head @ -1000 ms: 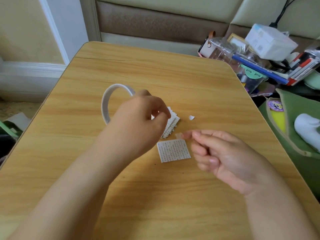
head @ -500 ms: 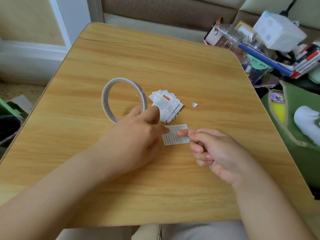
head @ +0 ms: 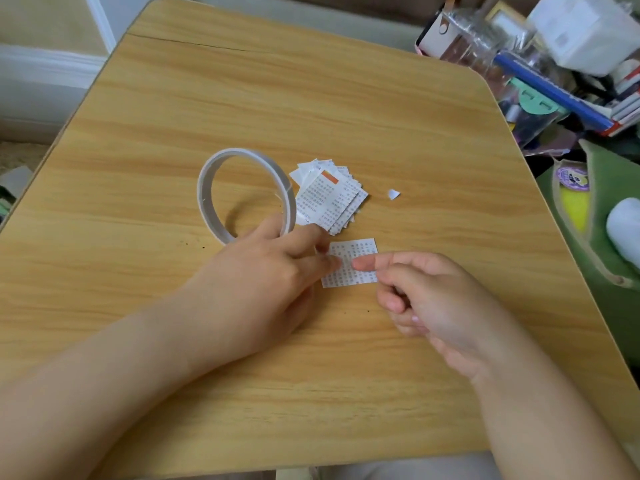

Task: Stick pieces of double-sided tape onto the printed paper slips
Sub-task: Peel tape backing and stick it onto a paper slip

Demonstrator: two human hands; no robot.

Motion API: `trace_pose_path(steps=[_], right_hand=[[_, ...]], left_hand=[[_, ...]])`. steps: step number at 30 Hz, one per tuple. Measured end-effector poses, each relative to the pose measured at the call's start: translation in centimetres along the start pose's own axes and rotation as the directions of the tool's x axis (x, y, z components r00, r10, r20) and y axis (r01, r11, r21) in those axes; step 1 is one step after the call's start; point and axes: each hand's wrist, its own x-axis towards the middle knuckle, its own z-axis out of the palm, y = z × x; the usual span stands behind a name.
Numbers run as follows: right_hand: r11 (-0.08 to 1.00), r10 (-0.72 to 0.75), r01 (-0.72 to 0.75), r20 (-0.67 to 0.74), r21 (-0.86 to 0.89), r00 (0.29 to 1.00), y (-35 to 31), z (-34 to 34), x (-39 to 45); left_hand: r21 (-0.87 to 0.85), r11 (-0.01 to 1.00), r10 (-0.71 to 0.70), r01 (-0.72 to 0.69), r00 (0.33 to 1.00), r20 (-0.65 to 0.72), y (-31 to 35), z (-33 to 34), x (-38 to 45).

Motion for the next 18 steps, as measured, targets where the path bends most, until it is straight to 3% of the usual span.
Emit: trace_pose_path(steps=[15,18], right_hand=[[1.000,0.006,-0.006,0.012,-0.004,1.000,-0.29,-0.53,-0.48],[0.998,-0.019,0.015,-0.062,-0.065,0.998,-0.19,-0.94,-0.74]], left_hand=[[0.237,0.968,0.079,-0.085,0.996,0.035,0.42,0.28,0.38],[0.232,0.970,0.062,-0.067,0.998,0.026,0.33,0.34,0.27]])
